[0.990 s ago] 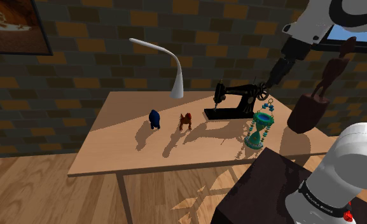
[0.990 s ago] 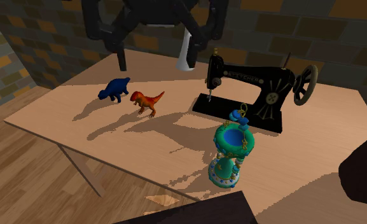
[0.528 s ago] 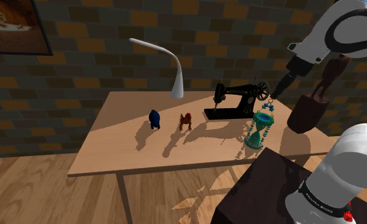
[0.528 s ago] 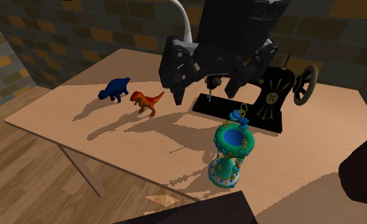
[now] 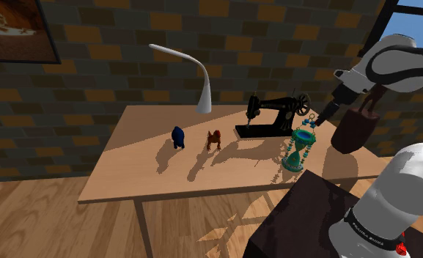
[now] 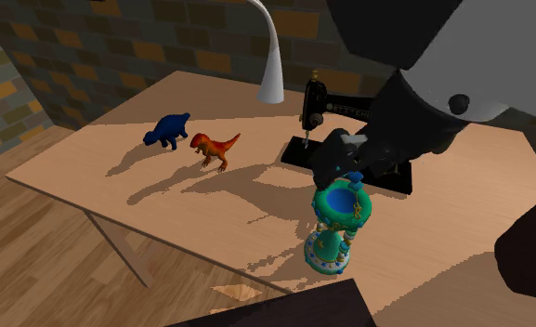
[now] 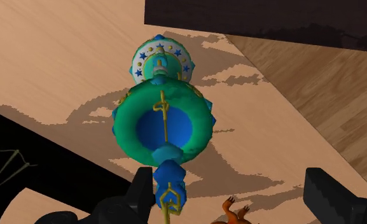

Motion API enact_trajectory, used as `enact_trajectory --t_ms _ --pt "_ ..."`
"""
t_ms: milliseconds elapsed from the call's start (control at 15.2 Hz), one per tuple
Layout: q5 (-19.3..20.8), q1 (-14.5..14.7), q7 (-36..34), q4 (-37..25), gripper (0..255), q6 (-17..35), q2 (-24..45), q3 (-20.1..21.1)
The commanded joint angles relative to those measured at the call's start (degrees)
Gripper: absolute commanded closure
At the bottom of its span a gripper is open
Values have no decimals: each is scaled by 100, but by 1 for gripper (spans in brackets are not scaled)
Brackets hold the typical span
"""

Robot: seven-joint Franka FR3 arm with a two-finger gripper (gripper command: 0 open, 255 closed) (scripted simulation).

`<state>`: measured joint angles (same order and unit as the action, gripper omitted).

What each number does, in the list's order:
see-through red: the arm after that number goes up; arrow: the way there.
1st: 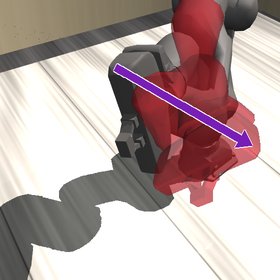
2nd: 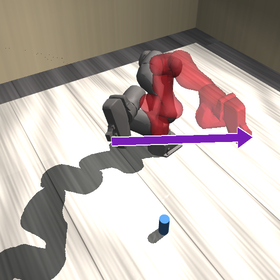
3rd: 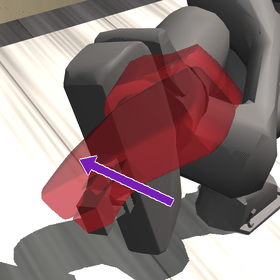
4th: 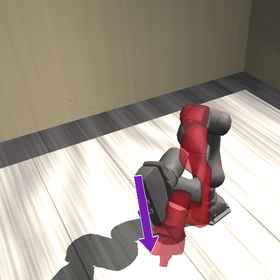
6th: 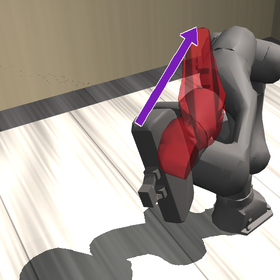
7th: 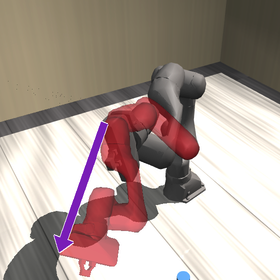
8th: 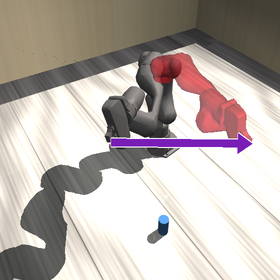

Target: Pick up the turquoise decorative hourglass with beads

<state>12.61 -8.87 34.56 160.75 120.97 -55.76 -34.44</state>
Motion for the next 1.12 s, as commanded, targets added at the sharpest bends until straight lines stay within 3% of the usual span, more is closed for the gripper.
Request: enact_trajectory --t_ms 0,132,726,792,1056 --pt "145 36 426 13 0 393 294 -490" --pt "223 137 790 -20 0 723 581 -931" --pt "361 222 987 319 0 1446 972 -1347" --pt "359 224 971 336 255 1460 969 -1334" --pt "361 218 974 337 255 1454 963 -1334"
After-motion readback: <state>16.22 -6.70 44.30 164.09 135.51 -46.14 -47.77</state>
